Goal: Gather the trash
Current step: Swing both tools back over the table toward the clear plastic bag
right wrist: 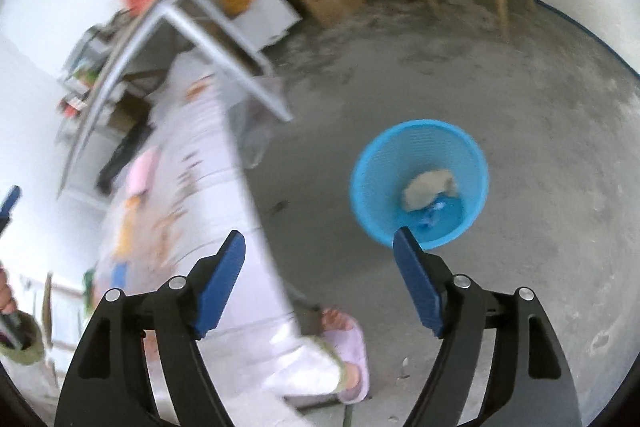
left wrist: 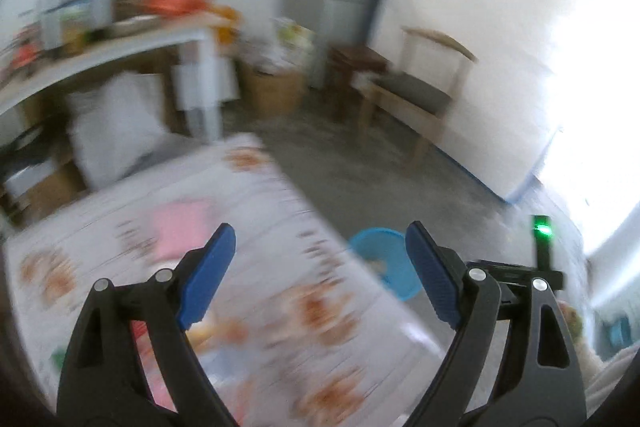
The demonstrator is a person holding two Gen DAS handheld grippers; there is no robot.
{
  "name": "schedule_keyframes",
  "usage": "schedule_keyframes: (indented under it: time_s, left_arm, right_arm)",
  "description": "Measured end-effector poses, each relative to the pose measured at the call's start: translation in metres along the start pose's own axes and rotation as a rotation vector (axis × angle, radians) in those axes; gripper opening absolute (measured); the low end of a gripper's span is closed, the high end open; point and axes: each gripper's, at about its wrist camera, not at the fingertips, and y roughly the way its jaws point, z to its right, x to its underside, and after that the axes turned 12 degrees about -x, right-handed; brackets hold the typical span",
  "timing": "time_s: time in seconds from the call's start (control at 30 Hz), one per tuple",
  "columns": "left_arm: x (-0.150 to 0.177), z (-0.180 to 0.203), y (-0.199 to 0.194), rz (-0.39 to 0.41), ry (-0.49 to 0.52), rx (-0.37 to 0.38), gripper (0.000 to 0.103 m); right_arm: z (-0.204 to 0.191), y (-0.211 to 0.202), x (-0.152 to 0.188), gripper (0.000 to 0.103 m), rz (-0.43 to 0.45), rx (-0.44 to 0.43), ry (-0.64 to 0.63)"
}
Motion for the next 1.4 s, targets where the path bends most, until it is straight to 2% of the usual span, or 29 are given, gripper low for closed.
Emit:
schedule_keyframes:
  time_s: [0.13, 0.3, 0.43, 0.5, 0.6, 0.7, 0.9, 1.07, 1.17, 1.27, 1.33, 1.4]
  left_arm:
    - [0.059, -0.064, -0.056, 0.028, -0.152, -0.126, 0.083]
    - [0.14, -0.094, -0.09, 0.029, -0.269, -0.188, 0.083]
    - [0.194, -0.1, -0.095, -0.019, -0.361, -0.146, 0.081]
    - [0.218, -0.104, -0.091, -0.059, -0.42, -0.114, 0.074]
    - [0.247, -0.111, -0.083, -0.113, -0.523, -0.02, 0.066]
    - [0.271, -0.11, -0.073, -0.143, -0.536, 0.01, 0.062]
    - [0.289, -0.114, -0.051, -0.196, -0.553, 0.061, 0.054]
    - [0.284, -0.116, -0.052, -0.142, -0.495, 0.012, 0.054]
    - [0.274, -0.119, -0.047, -0.129, -0.473, 0.002, 0.054]
    - [0.268, -0.127, -0.04, -0.129, -0.518, 0.019, 0.054]
    - [0.263, -0.137, -0.032, -0.139, -0.594, 0.037, 0.054]
    - [0.259, -0.145, -0.023, -0.15, -0.639, 0.022, 0.054]
  right_arm:
    - [-0.047, 0.0, 0.019, 0.076, -0.053, -0.085, -0.066]
    - [-0.113, 0.022, 0.046, 0.076, -0.164, -0.221, -0.147]
    - [-0.166, 0.061, 0.077, 0.077, -0.313, -0.371, -0.182]
    - [-0.182, 0.08, 0.09, 0.077, -0.375, -0.397, -0.178]
    - [-0.204, 0.113, 0.111, 0.077, -0.484, -0.436, -0.135]
    - [-0.217, 0.134, 0.126, 0.077, -0.544, -0.432, -0.116]
    - [-0.236, 0.158, 0.144, 0.077, -0.595, -0.367, -0.087]
    - [-0.243, 0.16, 0.14, 0.077, -0.565, -0.328, -0.095]
    - [-0.246, 0.16, 0.129, 0.077, -0.531, -0.352, -0.07]
    - [-0.251, 0.158, 0.12, 0.077, -0.496, -0.364, -0.075]
    - [-0.259, 0.156, 0.113, 0.077, -0.468, -0.365, -0.108]
    - [-0.263, 0.15, 0.107, 0.076, -0.441, -0.353, -0.145]
